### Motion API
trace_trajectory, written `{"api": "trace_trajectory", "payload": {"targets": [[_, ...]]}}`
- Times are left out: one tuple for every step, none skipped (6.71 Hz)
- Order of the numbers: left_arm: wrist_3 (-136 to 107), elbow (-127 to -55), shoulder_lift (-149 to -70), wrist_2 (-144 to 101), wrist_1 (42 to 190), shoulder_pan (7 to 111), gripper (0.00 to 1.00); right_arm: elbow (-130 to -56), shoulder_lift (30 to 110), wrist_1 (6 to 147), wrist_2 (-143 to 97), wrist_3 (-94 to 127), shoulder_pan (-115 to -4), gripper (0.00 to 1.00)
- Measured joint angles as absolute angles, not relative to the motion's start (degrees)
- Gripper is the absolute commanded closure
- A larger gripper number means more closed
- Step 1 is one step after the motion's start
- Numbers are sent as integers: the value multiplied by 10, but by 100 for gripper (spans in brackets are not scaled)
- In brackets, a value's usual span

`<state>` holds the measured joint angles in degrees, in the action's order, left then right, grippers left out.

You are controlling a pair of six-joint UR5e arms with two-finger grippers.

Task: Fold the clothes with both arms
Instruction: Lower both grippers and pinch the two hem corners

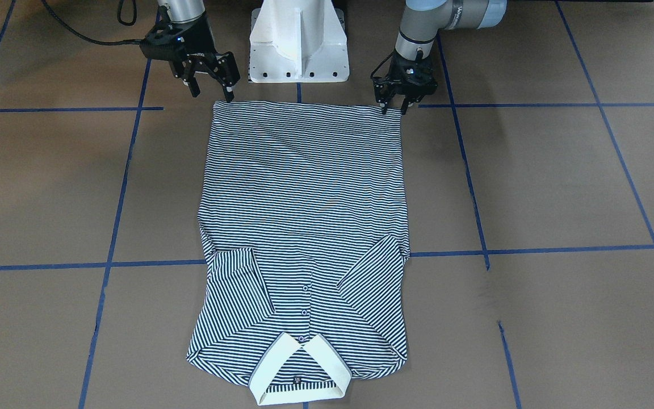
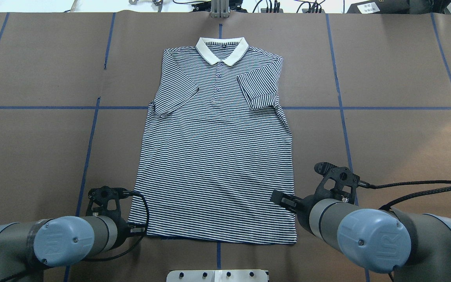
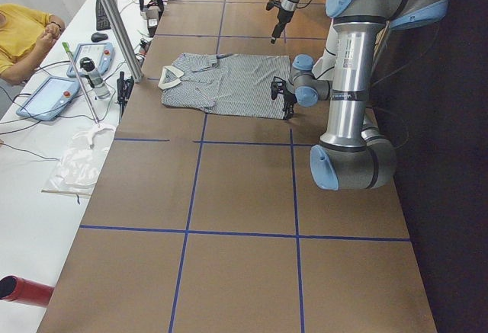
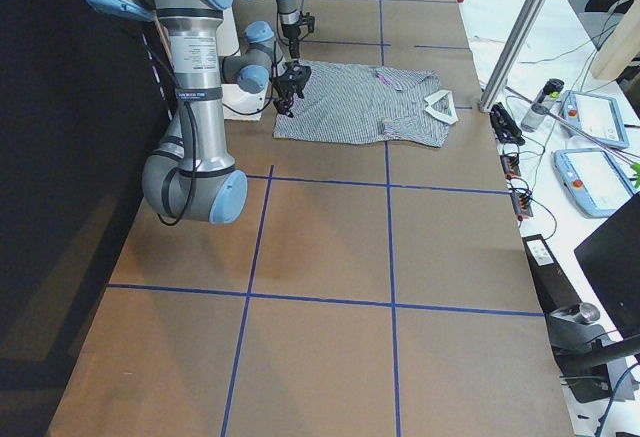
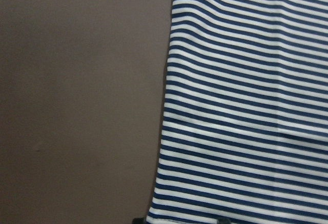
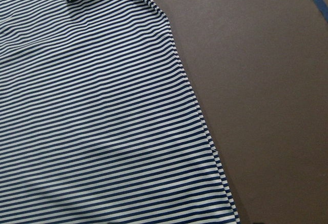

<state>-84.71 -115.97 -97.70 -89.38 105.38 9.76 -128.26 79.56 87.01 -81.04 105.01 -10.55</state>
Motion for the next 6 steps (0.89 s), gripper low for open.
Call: {"api": "trace_trajectory", "payload": {"targets": [[-847,-1158,-977,-894,1054,98,69,-1282,796,870,-810,1050,-105,10],[-847,-1157,-977,-893,1054,98,95,-1282,796,870,-810,1050,-105,10],[-848,-1157,-977,-894,1054,98,100,-1281,796,870,-810,1050,-105,10],[-848,-1158,-977,-894,1054,98,100,-1281,796,870,-810,1050,-105,10],[-848,-1160,-978,-893,1054,99,100,-1281,796,870,-810,1050,-105,11],[-849,-1166,-978,-893,1053,102,100,-1280,796,870,-808,1050,-103,27]]}}
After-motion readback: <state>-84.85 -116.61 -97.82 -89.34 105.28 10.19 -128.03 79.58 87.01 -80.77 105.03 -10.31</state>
